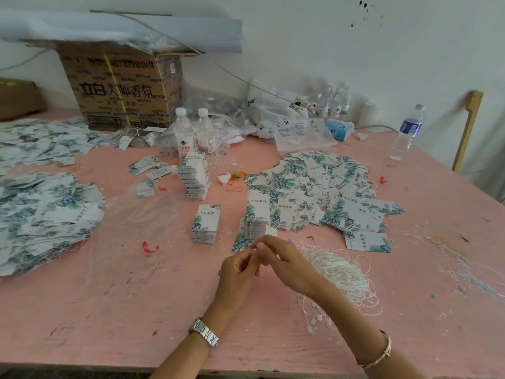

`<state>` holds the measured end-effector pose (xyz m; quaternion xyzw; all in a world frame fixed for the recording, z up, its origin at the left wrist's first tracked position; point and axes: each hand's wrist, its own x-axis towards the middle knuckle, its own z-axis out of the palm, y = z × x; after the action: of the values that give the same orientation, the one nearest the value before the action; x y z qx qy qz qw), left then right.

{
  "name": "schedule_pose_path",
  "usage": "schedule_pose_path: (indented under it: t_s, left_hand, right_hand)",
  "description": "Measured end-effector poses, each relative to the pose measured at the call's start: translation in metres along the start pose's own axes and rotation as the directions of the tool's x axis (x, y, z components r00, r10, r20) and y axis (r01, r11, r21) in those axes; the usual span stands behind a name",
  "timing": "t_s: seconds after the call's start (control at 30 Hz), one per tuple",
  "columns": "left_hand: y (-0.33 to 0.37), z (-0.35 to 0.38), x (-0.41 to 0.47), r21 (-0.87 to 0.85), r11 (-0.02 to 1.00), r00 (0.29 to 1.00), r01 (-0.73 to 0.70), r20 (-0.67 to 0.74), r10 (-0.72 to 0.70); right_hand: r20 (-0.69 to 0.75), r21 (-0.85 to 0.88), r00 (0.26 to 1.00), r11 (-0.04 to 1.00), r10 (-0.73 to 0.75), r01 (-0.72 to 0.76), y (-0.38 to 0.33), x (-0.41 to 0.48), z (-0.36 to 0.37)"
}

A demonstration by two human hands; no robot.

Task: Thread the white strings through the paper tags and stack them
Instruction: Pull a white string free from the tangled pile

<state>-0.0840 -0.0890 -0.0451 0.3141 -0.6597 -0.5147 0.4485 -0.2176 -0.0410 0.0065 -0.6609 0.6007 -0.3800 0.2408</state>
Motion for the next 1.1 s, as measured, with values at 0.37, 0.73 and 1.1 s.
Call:
schedule_pose_path:
  t_s: [0.37,0.73,1.1]
  left_hand:
    - [-0.007,-0.002,0.001,0.064,0.997,0.997,0.042,-0.067,-0.038]
    - [0.002,-0.001,0.002,0.339,0.93,0.964,-0.141,-0.167,0.207]
    - [0.024,-0.018,0.064,0.905,0.202,0.798,-0.375,0.205,0.566]
  right_hand:
    - [0.096,0.462,0.97,0.853,0.223,-0.242,0.015,0.001,0.0]
    - [-0.037,0.517,0.974,0.839,0.222,-0.171,0.034,-0.002,-0.002]
    - [-0.093,0.622,0.961,0.769,0.259,-0.146,0.042,-0.003,-0.009]
